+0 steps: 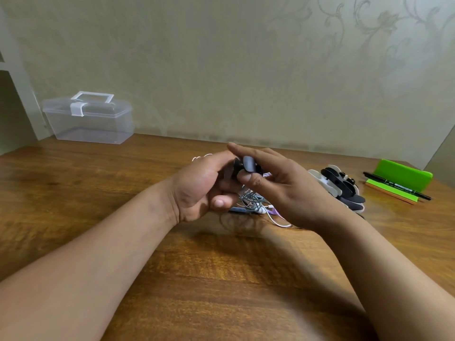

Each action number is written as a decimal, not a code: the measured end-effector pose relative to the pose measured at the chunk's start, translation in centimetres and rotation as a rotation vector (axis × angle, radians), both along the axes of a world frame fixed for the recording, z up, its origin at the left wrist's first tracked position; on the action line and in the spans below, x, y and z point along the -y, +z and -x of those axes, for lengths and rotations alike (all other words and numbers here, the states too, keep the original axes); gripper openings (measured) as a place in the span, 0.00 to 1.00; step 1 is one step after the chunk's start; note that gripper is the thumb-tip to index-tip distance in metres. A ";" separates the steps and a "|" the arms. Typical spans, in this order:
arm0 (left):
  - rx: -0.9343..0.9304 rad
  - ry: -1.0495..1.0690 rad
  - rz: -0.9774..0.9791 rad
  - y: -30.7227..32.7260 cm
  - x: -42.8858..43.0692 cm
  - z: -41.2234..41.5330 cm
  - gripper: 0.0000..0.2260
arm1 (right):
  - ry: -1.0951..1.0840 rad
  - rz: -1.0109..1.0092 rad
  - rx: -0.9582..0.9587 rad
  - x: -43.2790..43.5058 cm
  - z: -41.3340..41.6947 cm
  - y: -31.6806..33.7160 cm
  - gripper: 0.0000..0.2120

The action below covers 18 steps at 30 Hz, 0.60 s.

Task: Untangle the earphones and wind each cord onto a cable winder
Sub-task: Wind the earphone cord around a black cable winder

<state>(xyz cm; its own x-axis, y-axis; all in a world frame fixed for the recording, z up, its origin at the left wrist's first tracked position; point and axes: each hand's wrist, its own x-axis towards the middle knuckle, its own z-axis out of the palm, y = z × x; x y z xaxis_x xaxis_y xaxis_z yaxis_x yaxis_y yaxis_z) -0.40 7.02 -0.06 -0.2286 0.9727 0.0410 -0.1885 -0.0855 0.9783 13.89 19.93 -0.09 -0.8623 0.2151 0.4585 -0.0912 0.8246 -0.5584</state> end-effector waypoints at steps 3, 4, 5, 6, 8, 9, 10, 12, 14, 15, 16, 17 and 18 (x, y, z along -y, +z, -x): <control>0.036 0.024 -0.016 -0.1 -0.2 0.0 0.15 | 0.003 0.017 0.027 -0.1 0.0 0.0 0.23; 0.054 0.022 -0.025 -0.1 -0.2 -0.1 0.14 | 0.005 0.031 0.027 -0.1 0.0 -0.1 0.23; 0.072 0.014 -0.035 0.0 -0.2 -0.2 0.13 | 0.007 0.049 0.024 -0.1 0.1 -0.1 0.22; 0.084 0.001 -0.043 0.2 -0.1 -0.3 0.12 | 0.006 0.067 0.018 -0.2 0.1 -0.2 0.20; 0.078 -0.021 -0.033 0.3 0.1 -0.4 0.10 | 0.002 0.098 0.010 -0.2 0.1 -0.2 0.18; 0.068 -0.021 -0.008 0.4 0.1 -0.4 0.10 | 0.005 0.125 0.015 -0.1 0.1 -0.1 0.18; 0.059 -0.016 0.018 0.4 0.2 -0.4 0.11 | 0.012 0.145 0.024 0.1 0.1 0.0 0.19; 0.055 0.000 0.035 0.3 0.1 -0.2 0.15 | 0.013 0.146 0.035 0.2 0.1 0.0 0.18; 0.035 0.026 0.028 0.3 0.0 -0.1 0.13 | -0.010 0.145 0.031 0.2 0.2 -0.2 0.15; 0.014 0.035 0.022 0.3 0.0 0.0 0.11 | -0.017 0.160 0.026 0.1 0.2 -0.2 0.14; -0.004 0.040 0.019 0.4 0.0 0.1 0.09 | -0.018 0.182 0.018 0.1 0.2 -0.2 0.13; -0.021 0.042 0.018 0.4 0.0 0.1 0.08 | -0.014 0.201 0.011 0.0 0.2 -0.1 0.12; -0.043 0.051 0.022 0.4 -0.1 0.1 0.08 | -0.008 0.217 0.007 0.0 0.1 -0.1 0.12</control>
<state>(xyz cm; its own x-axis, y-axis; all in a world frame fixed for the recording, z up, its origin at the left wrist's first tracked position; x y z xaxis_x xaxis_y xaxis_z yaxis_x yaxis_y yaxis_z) -0.51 7.08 0.39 -0.2759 0.9607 0.0306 -0.1426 -0.0724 0.9871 13.80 19.94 -0.19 -0.8631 0.3144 0.3952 -0.0812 0.6859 -0.7231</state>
